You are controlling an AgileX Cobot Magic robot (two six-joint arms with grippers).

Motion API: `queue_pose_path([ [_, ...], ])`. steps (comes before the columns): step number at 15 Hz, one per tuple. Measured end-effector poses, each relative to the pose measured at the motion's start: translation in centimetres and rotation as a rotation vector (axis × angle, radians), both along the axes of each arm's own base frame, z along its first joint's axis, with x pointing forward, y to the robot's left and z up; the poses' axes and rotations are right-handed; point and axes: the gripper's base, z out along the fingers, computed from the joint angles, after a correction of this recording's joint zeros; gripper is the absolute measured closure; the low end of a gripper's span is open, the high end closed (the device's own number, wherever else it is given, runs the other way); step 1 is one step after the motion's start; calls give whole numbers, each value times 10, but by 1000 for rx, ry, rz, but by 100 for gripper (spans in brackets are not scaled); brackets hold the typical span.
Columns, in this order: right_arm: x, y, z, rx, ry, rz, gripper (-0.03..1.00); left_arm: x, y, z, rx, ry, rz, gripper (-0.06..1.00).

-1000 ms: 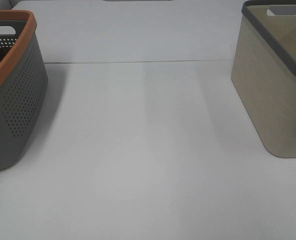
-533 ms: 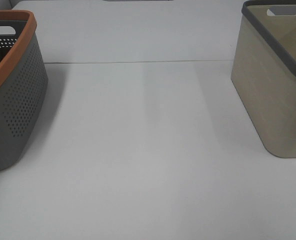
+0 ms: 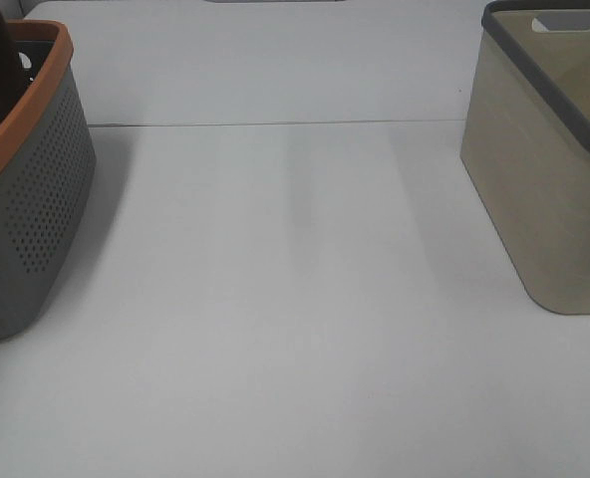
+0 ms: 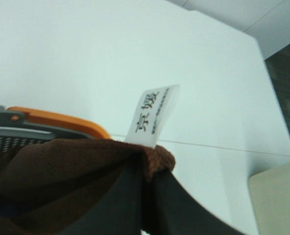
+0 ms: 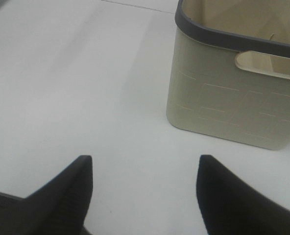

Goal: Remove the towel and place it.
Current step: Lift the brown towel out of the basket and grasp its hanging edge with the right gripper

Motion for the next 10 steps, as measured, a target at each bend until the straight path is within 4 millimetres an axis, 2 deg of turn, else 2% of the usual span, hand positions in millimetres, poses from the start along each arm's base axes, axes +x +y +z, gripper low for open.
queue_pose_path([
  [3,0,0,0,0,0,0,37,-12,-17,35,-91,-130,-77,94],
  [7,0,0,0,0,0,0,37,-24,-75,78,-130,-311,-226,94],
  [10,0,1,0,6,0,4,37,-29,-116,95,-159,-401,-288,94],
])
